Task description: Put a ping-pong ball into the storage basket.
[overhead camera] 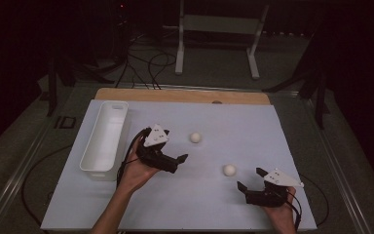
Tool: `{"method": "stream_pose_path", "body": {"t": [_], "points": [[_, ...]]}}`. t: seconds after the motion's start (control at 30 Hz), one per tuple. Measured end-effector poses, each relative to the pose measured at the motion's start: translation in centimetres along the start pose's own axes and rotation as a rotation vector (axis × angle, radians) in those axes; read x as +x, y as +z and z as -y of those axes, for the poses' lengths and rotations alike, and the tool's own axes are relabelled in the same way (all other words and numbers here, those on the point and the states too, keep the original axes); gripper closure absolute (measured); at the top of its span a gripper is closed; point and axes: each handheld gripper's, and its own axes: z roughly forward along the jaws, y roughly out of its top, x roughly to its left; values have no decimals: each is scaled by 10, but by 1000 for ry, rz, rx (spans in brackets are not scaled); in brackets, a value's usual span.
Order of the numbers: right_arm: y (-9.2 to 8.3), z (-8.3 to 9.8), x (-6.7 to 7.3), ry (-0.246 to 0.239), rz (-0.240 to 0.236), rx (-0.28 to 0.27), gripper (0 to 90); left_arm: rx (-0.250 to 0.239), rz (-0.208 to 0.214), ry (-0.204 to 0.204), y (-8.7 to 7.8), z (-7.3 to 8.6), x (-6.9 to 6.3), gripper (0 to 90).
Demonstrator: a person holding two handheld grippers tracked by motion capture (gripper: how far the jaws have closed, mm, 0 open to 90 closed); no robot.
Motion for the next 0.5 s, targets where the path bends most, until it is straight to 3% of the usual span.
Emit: {"method": "stream_pose_path", "body": {"t": [0.5], "points": [[-1, 0, -1, 4, 2, -1, 83, 56, 60, 34, 46, -21, -14, 9]]}}
